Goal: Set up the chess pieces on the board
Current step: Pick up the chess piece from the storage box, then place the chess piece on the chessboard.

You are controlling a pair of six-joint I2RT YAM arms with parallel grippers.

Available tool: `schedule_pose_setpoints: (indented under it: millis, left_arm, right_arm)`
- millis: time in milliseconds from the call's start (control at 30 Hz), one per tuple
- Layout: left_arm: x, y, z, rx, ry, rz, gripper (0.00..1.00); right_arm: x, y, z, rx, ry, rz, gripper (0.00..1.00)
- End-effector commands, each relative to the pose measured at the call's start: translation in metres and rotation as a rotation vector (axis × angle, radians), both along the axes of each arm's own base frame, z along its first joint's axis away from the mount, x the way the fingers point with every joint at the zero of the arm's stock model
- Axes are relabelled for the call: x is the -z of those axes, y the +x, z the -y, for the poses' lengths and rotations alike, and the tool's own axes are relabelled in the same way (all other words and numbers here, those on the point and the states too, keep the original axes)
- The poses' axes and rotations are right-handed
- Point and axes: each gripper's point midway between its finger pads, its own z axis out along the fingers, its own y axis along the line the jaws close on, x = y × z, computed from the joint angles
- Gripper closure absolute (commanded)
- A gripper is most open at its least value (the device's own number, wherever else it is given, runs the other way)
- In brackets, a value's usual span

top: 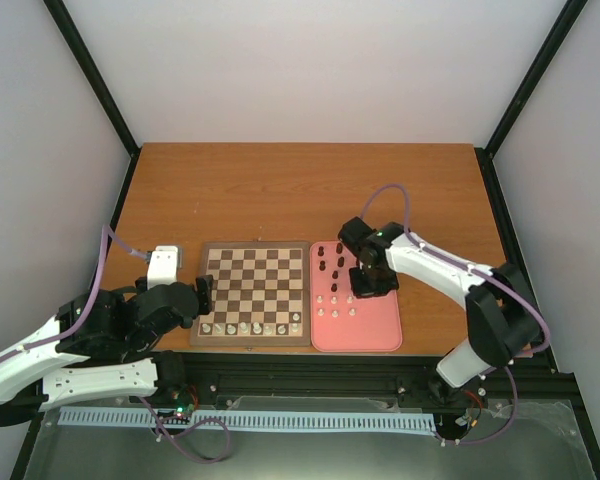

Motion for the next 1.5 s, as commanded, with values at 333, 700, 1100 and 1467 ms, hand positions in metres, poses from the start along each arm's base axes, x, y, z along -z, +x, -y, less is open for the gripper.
schedule_pose_setpoints:
  millis: [333, 700, 1100, 1467]
  left_arm:
    - [-0.001, -0.002, 0.000, 0.017, -0.032, -0.002, 0.00]
    - [-0.008, -0.003, -0.013, -0.006, -0.050, 0.023, 0.00]
    - [-0.006, -0.004, -0.014, -0.002, -0.049, 0.022, 0.00]
    - [-0.004, -0.004, -0.013, -0.002, -0.051, 0.017, 0.00]
  right_arm:
    - [-0.070, -0.011, -0.149, -0.205, 0.192, 0.039, 0.97]
    - [-0.032, -0.044, -0.215, -0.337, 0.212, -0.078, 0.97]
    - [-0.015, -0.059, -0.210, -0.345, 0.159, -0.123, 0.97]
    - [-0.006, -0.060, -0.212, -0.360, 0.161, -0.137, 0.97]
